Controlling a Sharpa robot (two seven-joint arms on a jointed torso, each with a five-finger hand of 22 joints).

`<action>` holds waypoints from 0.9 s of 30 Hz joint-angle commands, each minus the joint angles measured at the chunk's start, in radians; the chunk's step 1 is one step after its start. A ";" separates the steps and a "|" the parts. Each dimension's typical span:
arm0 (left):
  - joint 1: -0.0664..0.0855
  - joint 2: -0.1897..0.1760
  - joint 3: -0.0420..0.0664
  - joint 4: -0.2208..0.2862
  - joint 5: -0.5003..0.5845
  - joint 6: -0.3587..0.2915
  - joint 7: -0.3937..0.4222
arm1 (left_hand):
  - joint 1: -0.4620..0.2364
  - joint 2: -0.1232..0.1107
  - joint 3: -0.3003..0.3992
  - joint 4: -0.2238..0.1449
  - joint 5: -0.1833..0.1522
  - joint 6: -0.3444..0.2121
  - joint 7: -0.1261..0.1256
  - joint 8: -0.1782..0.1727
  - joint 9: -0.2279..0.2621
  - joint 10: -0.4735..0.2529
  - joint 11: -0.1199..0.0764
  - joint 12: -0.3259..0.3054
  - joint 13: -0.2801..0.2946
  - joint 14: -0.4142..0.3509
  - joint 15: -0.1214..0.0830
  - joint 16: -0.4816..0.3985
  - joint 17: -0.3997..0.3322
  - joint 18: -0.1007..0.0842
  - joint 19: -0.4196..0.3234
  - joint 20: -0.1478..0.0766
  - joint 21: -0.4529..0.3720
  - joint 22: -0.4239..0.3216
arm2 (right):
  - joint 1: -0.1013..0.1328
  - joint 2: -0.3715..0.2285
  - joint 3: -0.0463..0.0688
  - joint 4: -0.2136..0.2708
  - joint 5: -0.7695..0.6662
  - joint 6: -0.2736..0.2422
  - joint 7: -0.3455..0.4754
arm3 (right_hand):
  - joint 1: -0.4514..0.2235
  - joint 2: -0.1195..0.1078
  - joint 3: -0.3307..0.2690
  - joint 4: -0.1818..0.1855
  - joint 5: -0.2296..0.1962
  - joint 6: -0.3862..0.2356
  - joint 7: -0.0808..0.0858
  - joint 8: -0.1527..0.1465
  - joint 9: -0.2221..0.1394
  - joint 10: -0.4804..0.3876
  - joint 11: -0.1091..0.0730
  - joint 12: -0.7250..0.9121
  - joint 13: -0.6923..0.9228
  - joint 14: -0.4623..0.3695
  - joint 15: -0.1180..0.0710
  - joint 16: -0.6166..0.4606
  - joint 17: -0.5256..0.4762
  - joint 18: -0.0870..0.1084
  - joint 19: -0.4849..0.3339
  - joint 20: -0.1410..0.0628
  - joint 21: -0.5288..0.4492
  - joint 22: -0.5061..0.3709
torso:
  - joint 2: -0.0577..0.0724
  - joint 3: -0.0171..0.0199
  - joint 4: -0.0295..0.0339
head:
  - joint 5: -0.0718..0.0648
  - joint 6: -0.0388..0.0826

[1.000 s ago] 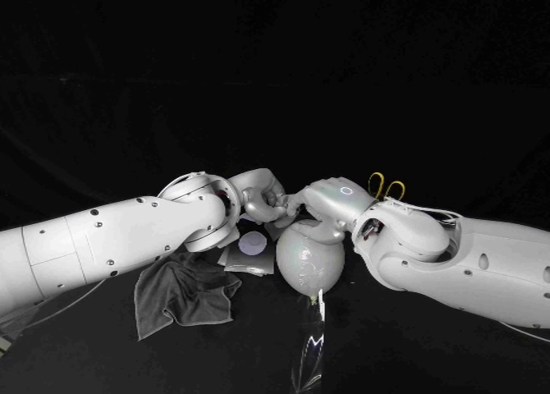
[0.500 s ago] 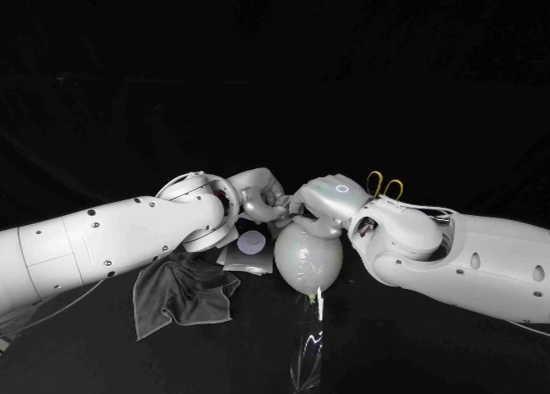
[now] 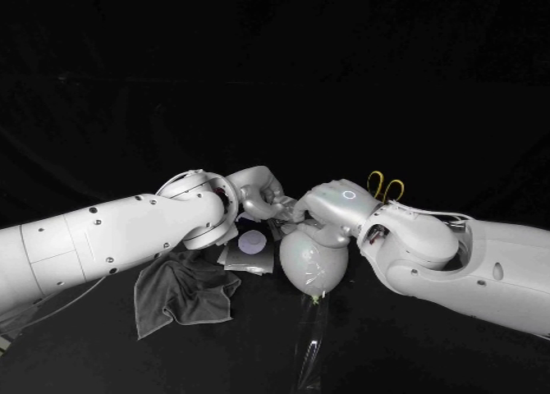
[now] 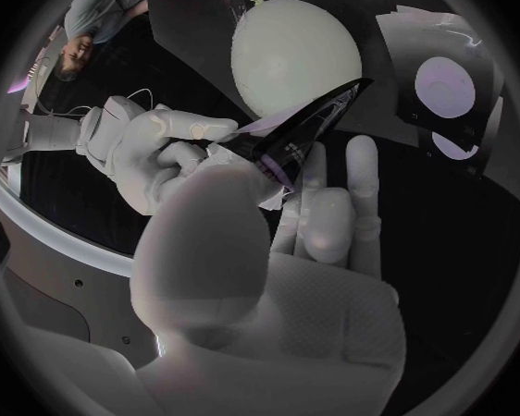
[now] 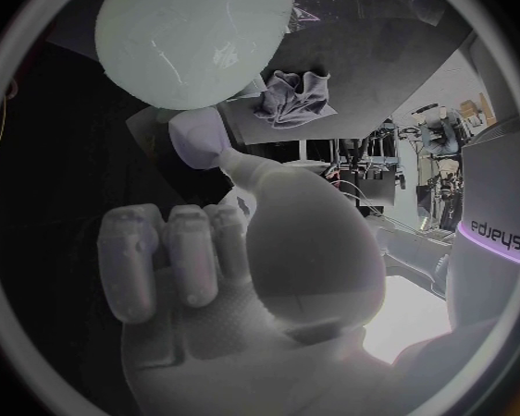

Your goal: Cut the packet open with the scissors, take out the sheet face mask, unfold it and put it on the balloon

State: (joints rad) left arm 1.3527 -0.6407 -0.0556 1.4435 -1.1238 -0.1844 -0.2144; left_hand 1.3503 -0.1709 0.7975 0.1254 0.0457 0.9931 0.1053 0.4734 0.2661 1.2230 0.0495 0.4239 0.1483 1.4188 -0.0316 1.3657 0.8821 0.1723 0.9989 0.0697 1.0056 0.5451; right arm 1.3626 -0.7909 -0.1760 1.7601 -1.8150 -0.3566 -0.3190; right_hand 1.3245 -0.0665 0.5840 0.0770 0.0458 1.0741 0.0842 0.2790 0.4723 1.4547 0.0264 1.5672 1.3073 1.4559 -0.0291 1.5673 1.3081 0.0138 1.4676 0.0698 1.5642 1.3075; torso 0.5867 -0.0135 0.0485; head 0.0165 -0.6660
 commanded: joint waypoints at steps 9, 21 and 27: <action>0.001 0.000 0.001 0.000 -0.013 -0.011 -0.004 | -0.004 0.011 0.008 -0.003 0.003 0.005 -0.001 0.020 0.046 0.029 -0.018 -0.002 0.001 0.006 -0.004 0.004 0.002 0.011 -0.002 -0.007 0.007 0.002 | 0.000 -0.021 0.000 0.016 -0.043 0.035 0.006 | -0.006 0.002 0.006 -0.001 0.003 0.011 -0.006 0.020 0.019 0.116 -0.020 0.004 0.263 0.115 -0.019 0.003 0.263 -0.014 0.103 -0.007 0.007 0.263 | 0.001 0.0001 0.0004 | -0.002 0.002; 0.001 0.001 0.001 0.020 -0.008 -0.002 -0.002 | -0.005 0.010 0.008 -0.004 0.003 0.005 -0.001 0.020 0.046 0.030 -0.018 -0.002 0.001 0.004 -0.004 0.001 -0.007 0.011 -0.002 -0.007 0.007 0.002 | 0.000 0.001 0.000 -0.003 -0.024 -0.036 0.004 | -0.055 -0.109 -0.040 0.006 0.002 -0.172 0.036 -0.087 -0.020 0.116 0.016 0.004 0.263 0.115 0.001 0.003 0.263 -0.011 0.097 0.000 -0.003 0.260 | 0.001 -0.0003 0.0020 | -0.004 0.001; 0.001 0.003 0.001 0.024 -0.008 -0.007 -0.004 | -0.006 0.010 0.009 -0.006 0.003 0.005 -0.002 0.021 0.047 0.030 -0.018 -0.002 0.001 0.004 -0.004 0.001 -0.008 0.011 -0.002 -0.007 0.008 0.002 | 0.000 0.017 -0.002 -0.016 -0.021 0.037 -0.011 | -0.056 -0.136 -0.060 0.008 0.002 -0.215 0.026 -0.119 -0.036 0.116 0.007 0.004 0.263 0.115 -0.002 0.003 0.263 -0.010 0.095 0.001 -0.007 0.259 | 0.001 -0.0005 0.0016 | -0.003 0.000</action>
State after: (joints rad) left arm 1.3524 -0.6405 -0.0561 1.4632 -1.1298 -0.1853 -0.2195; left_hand 1.3462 -0.1670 0.8031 0.1196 0.0456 0.9905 0.1038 0.4748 0.2661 1.2300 0.0496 0.4238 0.1481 1.4205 -0.0299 1.3655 0.8745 0.1694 0.9989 0.0697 1.0092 0.5458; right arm 1.3627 -0.7760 -0.1774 1.7468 -1.8313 -0.3638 -0.3156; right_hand 1.2674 -0.1936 0.5283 0.0856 0.0464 0.8663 0.1107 0.1639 0.4371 1.4544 0.0270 1.5674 1.3077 1.4596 -0.0254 1.5673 1.3082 0.0138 1.4640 0.0664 1.5615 1.3081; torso 0.5878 -0.0139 0.0501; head 0.0123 -0.6649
